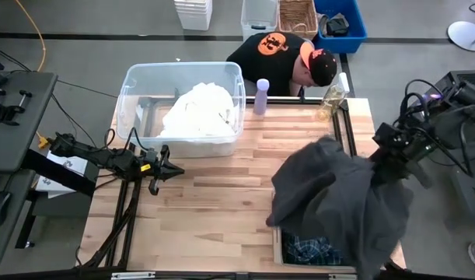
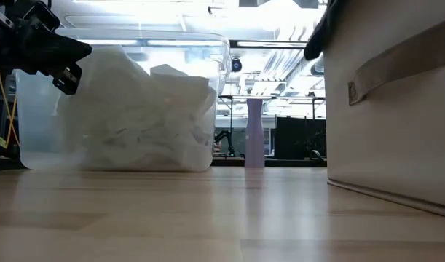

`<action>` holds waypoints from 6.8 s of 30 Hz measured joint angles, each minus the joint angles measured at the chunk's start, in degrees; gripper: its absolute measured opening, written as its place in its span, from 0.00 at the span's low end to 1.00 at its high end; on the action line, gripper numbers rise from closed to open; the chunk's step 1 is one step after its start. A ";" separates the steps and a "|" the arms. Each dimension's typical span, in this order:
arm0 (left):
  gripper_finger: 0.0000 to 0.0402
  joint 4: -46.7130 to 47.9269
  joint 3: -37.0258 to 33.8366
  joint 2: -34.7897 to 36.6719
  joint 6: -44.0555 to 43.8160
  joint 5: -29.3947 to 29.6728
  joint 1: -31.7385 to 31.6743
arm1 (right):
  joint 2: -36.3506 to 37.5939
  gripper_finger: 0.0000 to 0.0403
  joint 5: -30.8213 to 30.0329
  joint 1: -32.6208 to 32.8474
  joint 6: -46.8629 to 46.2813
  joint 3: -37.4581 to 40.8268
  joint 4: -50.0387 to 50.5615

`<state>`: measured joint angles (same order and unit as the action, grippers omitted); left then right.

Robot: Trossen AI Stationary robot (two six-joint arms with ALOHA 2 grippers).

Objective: Sort clothes
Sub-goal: Put the gray pants into the brown bin, then adjust the brown bin

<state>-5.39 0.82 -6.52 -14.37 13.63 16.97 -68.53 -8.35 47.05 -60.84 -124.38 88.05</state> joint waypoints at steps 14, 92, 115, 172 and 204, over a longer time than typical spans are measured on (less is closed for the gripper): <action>0.00 -0.02 0.00 0.00 0.00 0.02 0.00 | -0.92 0.07 25.04 0.00 -19.54 18.90 1.63; 0.00 -0.02 0.00 0.00 0.00 0.02 -0.02 | 1.38 0.01 -8.31 -42.67 26.39 60.60 -19.95; 0.00 -0.10 0.00 0.00 0.00 0.02 -0.02 | -8.05 0.00 7.90 -34.08 -5.38 66.02 -51.14; 0.00 -0.04 0.04 -0.22 0.00 0.01 -0.02 | -7.21 0.00 20.72 -50.83 36.21 56.65 1.97; 0.00 -0.06 0.02 -0.22 0.00 0.02 0.00 | -4.85 0.00 30.51 -49.18 28.32 56.63 -3.35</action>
<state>-5.45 0.84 -6.74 -14.37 13.65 16.97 -73.38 22.16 -2.14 -32.52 -67.75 84.70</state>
